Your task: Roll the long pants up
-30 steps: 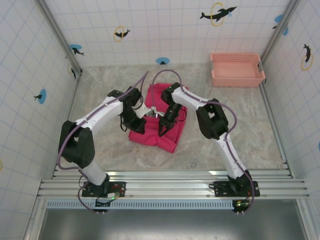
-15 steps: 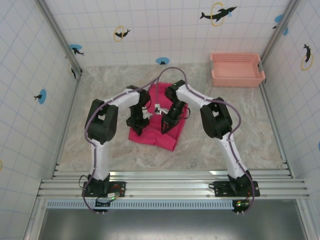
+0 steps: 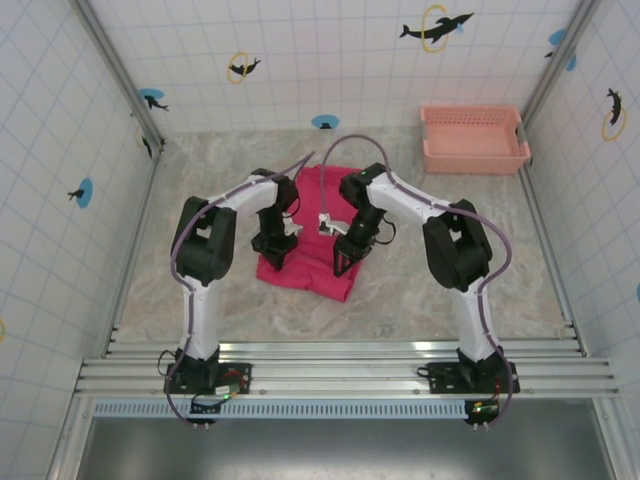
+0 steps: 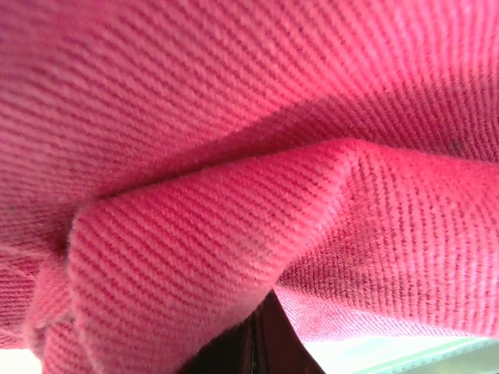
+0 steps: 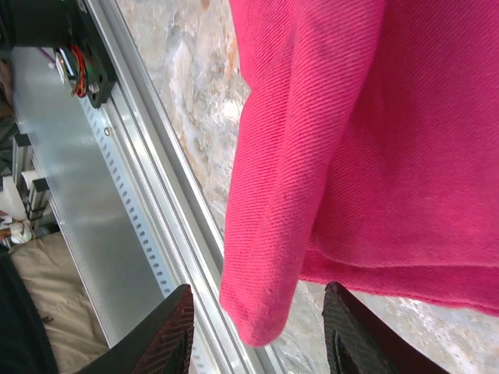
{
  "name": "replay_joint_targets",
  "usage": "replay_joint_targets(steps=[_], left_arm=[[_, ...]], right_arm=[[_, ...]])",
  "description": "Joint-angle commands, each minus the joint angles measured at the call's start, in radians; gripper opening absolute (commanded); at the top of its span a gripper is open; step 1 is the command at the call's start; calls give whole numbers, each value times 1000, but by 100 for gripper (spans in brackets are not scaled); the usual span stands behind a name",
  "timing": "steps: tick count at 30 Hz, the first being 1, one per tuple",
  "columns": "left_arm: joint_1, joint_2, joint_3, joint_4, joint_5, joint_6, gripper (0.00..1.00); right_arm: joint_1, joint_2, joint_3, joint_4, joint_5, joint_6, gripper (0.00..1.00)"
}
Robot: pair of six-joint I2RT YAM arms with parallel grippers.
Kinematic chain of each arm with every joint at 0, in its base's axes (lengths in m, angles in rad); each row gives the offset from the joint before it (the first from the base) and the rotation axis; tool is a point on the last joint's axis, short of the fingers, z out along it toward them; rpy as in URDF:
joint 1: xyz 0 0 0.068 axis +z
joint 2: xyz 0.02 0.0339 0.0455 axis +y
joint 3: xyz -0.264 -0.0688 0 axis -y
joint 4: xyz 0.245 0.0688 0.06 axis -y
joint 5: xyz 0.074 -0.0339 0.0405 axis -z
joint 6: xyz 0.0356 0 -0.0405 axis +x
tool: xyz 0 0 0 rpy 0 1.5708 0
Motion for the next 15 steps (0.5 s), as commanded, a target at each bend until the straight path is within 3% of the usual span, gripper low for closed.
replay_joint_targets(steps=[1,5,10,15], left_arm=[[9,27,27,33,-16,-11,0],[10,17,26,22,-27,-11,0],[11,4,16,10,-49,-5,0],[12,3,-3,-4,-90,4,0]], right_arm=[[31,20,-12,30,38,-4,46],[37,84,12,46,109,-1,37],[2,136,64,54,202,24,3],[-34,116,103,97,301,16,0]])
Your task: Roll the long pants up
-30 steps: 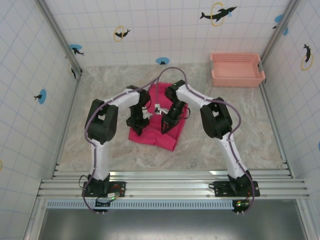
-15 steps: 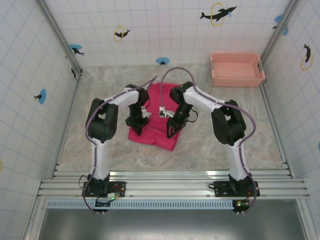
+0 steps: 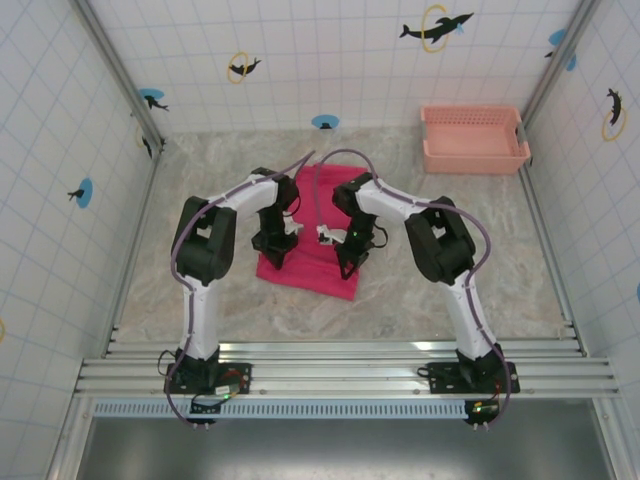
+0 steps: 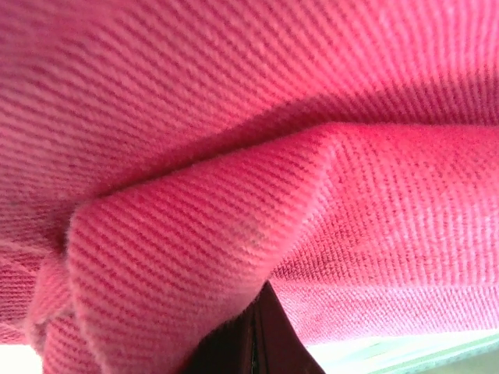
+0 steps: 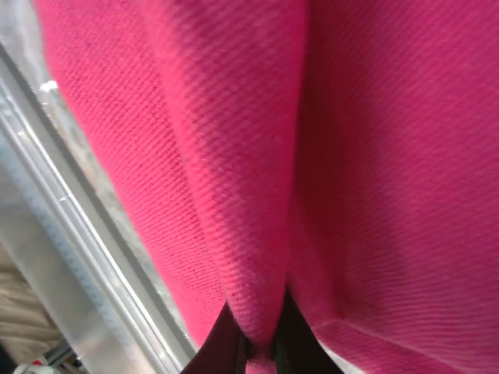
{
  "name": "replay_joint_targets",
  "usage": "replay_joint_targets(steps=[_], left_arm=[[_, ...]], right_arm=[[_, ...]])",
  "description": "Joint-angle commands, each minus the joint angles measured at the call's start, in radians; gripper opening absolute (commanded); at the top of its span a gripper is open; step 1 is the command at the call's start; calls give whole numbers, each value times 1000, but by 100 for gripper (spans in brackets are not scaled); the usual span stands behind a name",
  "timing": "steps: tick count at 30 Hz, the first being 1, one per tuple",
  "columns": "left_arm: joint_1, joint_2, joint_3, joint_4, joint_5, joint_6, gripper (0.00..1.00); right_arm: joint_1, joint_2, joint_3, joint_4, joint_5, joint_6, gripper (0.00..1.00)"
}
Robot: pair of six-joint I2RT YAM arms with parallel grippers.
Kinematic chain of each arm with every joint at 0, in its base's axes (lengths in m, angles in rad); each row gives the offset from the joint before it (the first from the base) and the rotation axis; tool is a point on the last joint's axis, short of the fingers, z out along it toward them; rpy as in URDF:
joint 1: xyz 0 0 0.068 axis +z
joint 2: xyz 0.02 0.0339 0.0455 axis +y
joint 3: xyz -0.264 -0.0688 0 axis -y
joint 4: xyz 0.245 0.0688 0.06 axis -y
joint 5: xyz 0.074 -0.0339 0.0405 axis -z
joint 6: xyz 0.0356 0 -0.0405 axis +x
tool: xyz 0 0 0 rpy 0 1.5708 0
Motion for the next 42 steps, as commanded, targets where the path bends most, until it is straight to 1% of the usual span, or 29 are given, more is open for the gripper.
replay_joint_targets(steps=[1,6,7,8,9,10,11,13,14,15,16,17,18,20,21,23,24,26,28,32,34,36,39,42], left_arm=[[11,0,-17,-4,-81,5,0],[12,-10,-40,8,-77,3,0],[12,-8,-39,8,-77,3,0],[12,-7,-38,8,-77,3,0],[12,0,-33,7,-72,5,0],[12,6,-26,5,-71,6,0],[12,12,-19,1,-68,8,0],[12,26,1,-6,-61,15,0],[12,31,9,-10,-59,18,0],[11,36,19,-12,-58,23,0],[12,42,25,-13,-58,26,0],[12,45,31,-15,-60,27,0],[11,49,35,-15,-59,27,0],[11,52,37,-12,-51,27,0],[12,52,37,-12,-48,28,0],[11,50,34,-7,-43,28,0],[12,48,31,-6,-44,28,0],[12,46,26,-3,-40,28,0],[12,47,26,-12,-45,27,0],[12,37,21,-20,-46,65,0],[12,35,24,-28,-48,72,0],[12,33,26,-39,-48,81,0],[12,29,31,-56,-53,98,0],[11,23,37,-71,-59,111,0]], right_arm=[[-35,-19,64,51,135,3,0],[-43,-11,97,108,188,-1,0],[-42,-11,96,126,225,12,3],[-41,-20,87,144,233,12,7],[-39,-39,68,171,245,3,13],[-38,-71,37,213,288,16,22],[-38,-109,3,245,292,5,27],[-38,-214,-105,351,344,-8,37],[-35,-273,-161,396,351,-34,39],[-25,-336,-229,450,390,-51,41],[-12,-400,-297,500,414,-75,46],[-1,-446,-349,532,409,-99,49],[16,-490,-392,552,428,-109,50],[60,-547,-457,567,425,-125,50],[100,-573,-495,587,475,-119,50],[177,-611,-566,617,511,-139,51],[212,-619,-592,636,535,-125,51],[255,-619,-629,662,514,-124,51],[301,-603,-661,701,533,-124,51],[340,-560,-696,783,577,-122,51],[344,-553,-747,878,575,-118,49],[366,-534,-792,1003,640,-132,50],[379,-455,-735,1013,706,-167,50],[378,-352,-643,961,756,-172,49]])
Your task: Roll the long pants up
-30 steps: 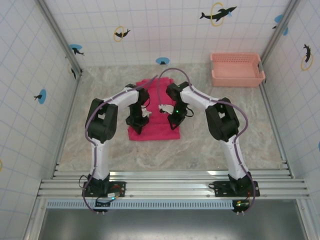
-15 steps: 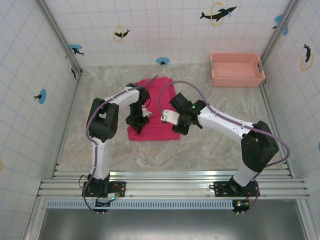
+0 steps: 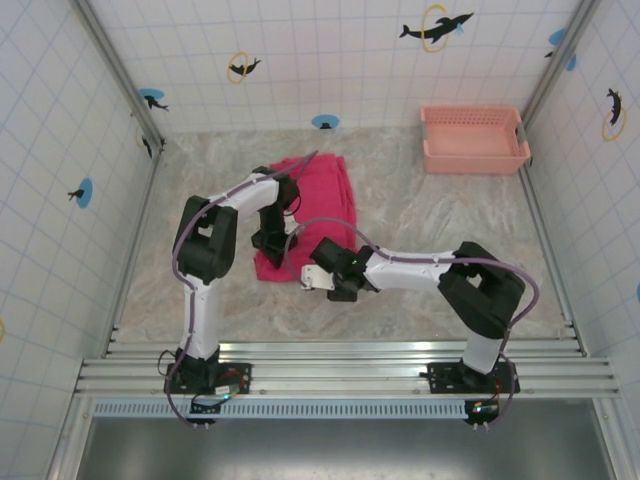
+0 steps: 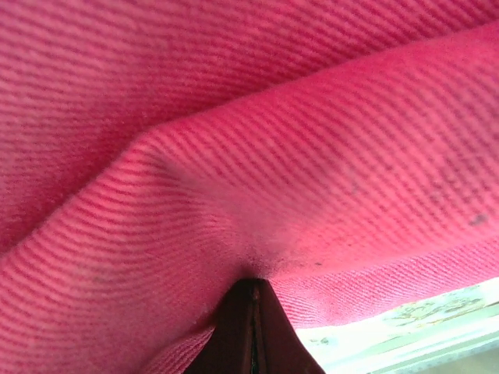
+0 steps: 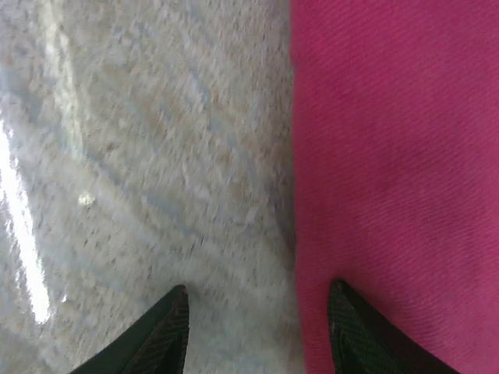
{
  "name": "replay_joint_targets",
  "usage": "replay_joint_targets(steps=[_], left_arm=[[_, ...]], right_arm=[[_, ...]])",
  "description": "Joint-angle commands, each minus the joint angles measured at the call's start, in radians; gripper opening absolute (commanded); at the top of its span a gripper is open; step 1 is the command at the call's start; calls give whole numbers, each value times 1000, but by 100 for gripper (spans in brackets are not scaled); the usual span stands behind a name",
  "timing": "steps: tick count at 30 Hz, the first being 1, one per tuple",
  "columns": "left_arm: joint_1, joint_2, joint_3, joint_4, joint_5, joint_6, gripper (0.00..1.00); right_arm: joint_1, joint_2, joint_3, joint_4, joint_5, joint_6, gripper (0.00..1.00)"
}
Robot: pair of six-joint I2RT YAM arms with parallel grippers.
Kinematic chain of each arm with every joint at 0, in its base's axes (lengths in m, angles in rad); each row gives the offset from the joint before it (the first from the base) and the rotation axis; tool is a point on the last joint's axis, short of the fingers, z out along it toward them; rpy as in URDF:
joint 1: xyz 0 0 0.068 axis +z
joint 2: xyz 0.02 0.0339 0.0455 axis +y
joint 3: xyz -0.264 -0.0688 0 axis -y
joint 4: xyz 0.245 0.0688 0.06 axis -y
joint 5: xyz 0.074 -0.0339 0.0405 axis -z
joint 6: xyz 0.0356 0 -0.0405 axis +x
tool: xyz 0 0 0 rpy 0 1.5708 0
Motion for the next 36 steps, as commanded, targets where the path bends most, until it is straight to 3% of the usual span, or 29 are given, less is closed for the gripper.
replay_joint_targets(steps=[1,4,8,11,15,18,23,31,36], left_arm=[[11,5,15,-52,-36,46,0],[11,3,23,-63,-28,59,0],[11,-2,34,-65,-22,67,0],[13,-10,56,-74,-38,73,0],[30,-31,110,-97,-66,78,1],[58,-55,152,-108,-76,70,18],[113,-97,177,-99,-94,45,28],[123,-132,140,-89,-82,53,27],[123,-159,94,-74,-54,51,25]], right_arm=[[-5,124,82,40,87,-20,47],[-9,172,143,-13,53,-23,36],[-29,196,203,-97,-42,-31,9],[-44,170,235,-183,-145,-42,0],[-53,124,294,-348,-333,-59,0],[-59,126,367,-490,-502,-43,0],[-73,196,524,-731,-775,-11,0],[-201,398,715,-962,-1188,100,2],[-296,510,816,-972,-1234,201,2]])
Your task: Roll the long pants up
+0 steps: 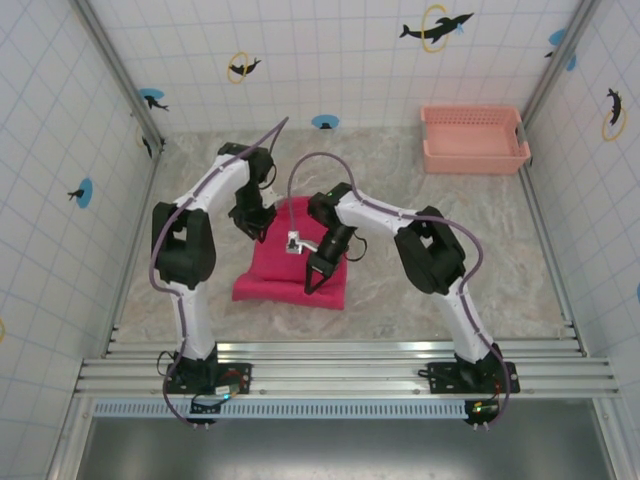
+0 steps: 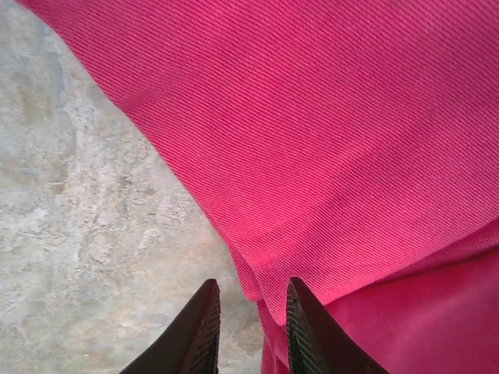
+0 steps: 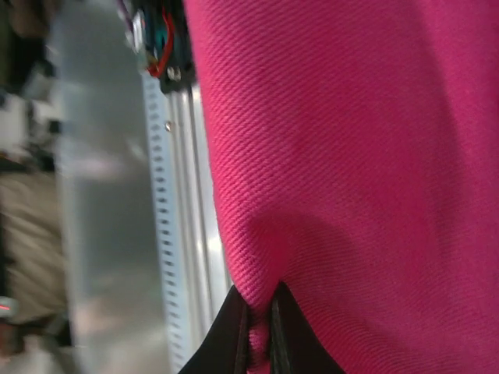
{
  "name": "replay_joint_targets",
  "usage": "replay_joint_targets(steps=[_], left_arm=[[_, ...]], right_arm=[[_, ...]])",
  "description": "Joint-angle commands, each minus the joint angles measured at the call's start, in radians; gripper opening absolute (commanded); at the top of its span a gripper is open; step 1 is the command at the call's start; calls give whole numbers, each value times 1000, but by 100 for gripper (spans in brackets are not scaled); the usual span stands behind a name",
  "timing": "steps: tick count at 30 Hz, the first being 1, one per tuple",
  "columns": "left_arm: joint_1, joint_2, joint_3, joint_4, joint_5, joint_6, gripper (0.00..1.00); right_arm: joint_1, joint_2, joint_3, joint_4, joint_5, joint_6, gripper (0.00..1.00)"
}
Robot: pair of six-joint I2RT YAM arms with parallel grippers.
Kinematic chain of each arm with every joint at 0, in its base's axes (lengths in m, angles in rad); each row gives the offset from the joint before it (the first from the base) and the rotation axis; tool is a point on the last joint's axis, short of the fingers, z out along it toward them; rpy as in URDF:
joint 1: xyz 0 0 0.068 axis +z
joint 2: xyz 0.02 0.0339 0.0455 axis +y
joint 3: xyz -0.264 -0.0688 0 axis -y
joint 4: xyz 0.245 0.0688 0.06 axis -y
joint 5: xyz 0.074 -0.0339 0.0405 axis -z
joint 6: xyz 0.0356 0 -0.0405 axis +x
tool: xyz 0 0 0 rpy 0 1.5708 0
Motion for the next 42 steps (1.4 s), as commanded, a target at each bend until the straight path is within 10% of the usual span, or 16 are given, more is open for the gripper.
replay_joint_targets(steps=[1,22,29,42], left_arm=[[-2,-46,-31,-9,19,-4,25],[-30,-204,23,-30,-150,-34,20],[-136,-285,-93,78,43,12,0],[-147,-81,-145,134,-42,-68,0]], right_arm=[[-65,63,96,-57,-141,92,2],[-157,311,306,60,-11,305,5],[-175,316,315,87,-27,336,5],[-199,306,293,101,-49,346,5]])
